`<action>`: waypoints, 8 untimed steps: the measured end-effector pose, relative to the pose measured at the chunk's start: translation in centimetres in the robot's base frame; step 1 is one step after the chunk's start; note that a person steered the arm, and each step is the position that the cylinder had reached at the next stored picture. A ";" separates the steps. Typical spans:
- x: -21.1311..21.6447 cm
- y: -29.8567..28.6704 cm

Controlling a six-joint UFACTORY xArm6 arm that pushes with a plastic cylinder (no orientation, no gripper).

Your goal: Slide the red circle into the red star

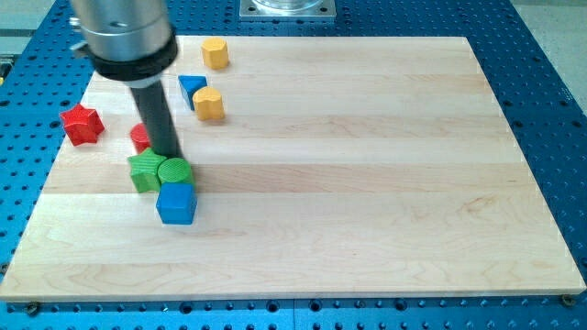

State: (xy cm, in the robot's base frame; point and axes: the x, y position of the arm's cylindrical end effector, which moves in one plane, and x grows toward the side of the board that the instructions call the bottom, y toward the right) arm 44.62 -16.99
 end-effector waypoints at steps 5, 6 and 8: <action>-3.8 -1.1; -3.4 4.4; 4.0 9.3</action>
